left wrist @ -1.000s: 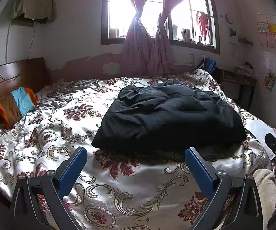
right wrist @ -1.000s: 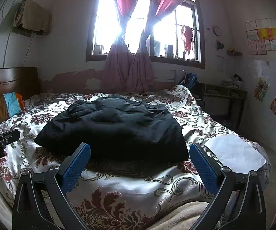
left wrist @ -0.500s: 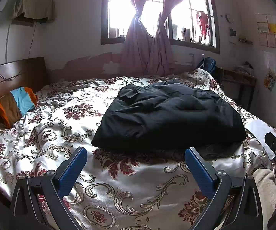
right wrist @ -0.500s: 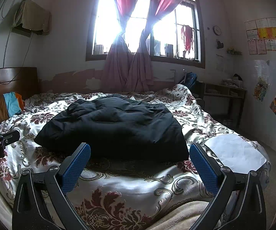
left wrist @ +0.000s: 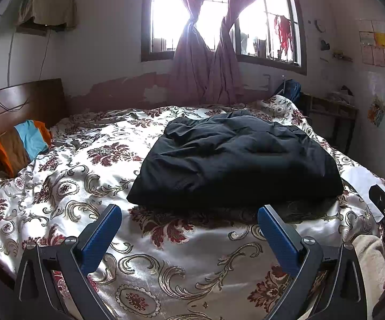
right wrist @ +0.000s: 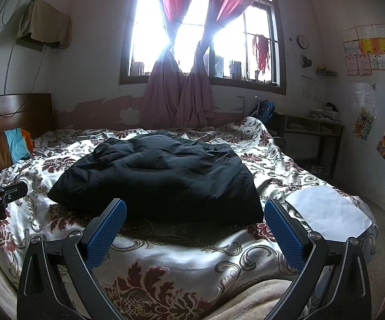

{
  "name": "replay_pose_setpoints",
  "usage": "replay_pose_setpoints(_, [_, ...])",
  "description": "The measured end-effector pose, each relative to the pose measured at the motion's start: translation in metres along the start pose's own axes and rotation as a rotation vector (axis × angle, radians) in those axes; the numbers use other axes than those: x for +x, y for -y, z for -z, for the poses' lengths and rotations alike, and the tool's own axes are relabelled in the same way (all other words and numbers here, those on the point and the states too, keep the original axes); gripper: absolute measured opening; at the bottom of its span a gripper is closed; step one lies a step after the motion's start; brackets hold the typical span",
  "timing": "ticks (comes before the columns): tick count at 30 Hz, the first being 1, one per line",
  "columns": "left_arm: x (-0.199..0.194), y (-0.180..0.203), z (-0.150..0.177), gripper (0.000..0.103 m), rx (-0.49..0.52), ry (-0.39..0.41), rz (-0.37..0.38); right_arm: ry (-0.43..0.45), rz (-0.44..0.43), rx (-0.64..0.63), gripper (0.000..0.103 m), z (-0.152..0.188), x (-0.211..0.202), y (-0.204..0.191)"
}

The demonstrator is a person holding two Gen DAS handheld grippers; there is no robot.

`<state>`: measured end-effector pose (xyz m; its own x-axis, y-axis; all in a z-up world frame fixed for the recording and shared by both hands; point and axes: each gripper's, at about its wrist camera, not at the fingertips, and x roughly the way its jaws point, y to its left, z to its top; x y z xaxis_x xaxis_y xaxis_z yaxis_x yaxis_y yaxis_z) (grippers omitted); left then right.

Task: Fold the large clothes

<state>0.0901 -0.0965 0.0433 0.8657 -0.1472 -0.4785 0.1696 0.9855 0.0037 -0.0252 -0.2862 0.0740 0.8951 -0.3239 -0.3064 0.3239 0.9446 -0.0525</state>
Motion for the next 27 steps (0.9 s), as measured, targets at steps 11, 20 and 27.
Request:
replay_pose_setpoints(11, [0.001, -0.002, 0.0034, 0.103, -0.002, -0.002, 0.002, -0.001, 0.0, 0.0, 0.102, -0.0007, 0.0001, 0.0005])
replay_pose_setpoints(20, [0.0011, -0.0018, 0.0035, 0.103, -0.002, -0.003, 0.002, -0.001, 0.0, 0.001, 0.102, -0.0009, 0.0, 0.0005])
replay_pose_setpoints(27, [0.0011, -0.0015, 0.0034, 0.103, -0.002, -0.001, 0.002, -0.002, 0.0, 0.001, 0.102, -0.0007, -0.0001, 0.0001])
